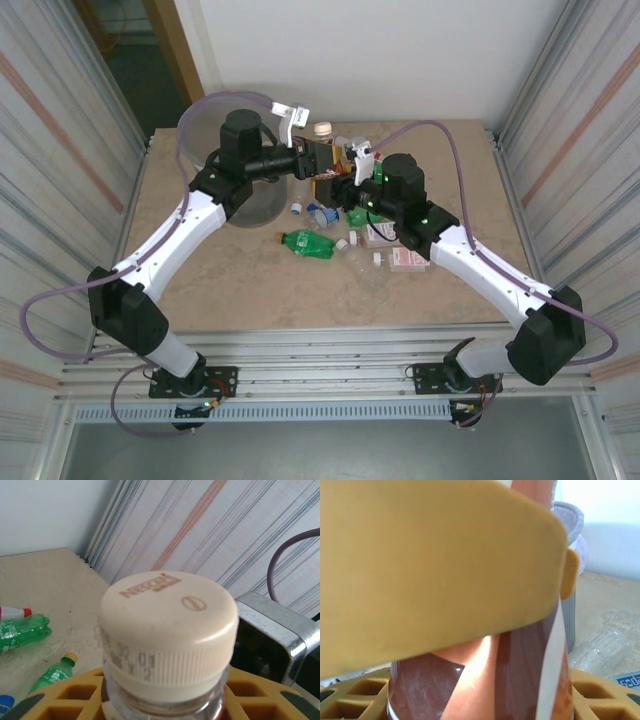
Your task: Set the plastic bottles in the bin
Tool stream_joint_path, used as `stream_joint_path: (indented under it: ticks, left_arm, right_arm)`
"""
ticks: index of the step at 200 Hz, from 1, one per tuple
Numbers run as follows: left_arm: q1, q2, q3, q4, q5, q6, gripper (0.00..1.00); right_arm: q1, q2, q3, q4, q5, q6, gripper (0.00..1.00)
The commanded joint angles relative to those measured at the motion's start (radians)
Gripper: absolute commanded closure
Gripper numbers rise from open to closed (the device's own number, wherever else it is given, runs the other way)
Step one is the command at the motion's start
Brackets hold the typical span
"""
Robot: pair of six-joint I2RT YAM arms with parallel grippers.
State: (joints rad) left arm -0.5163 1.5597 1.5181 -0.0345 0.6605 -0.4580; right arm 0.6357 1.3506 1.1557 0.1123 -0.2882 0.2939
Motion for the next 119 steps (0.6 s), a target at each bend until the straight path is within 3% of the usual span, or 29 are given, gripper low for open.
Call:
stream_joint_path:
  ticks: [1,36,41,86,119]
  left_arm:
    - [0.018,-0.042,0.012,-0.031,-0.051,0.041,0.85]
    - [0.047,-0.086,0.063,-0.151,-0.196,0.166,0.91]
    - [0.049,-0.092,0.074,-0.175,-0.237,0.195,0.92]
    - [0.076,-0.075,0.225,-0.356,-0.67,0.443,0.93]
    - [0.138,0.041,0.387,-0.454,-0.829,0.534,0.94]
  right_arm:
    - [0.007,-0.004,0.028,0.007,0.024,-0.038,0.33]
    - [0.008,-0.049,-0.003,-0.022,0.092,-0.04,0.09]
    - [0.008,-0.056,-0.01,-0.032,0.108,-0.039,0.01]
    - [0.003,-0.143,-0.065,-0.125,0.236,0.018,0.02]
    - [-0.004,-0.223,-0.116,-0.195,0.307,0.065,0.02]
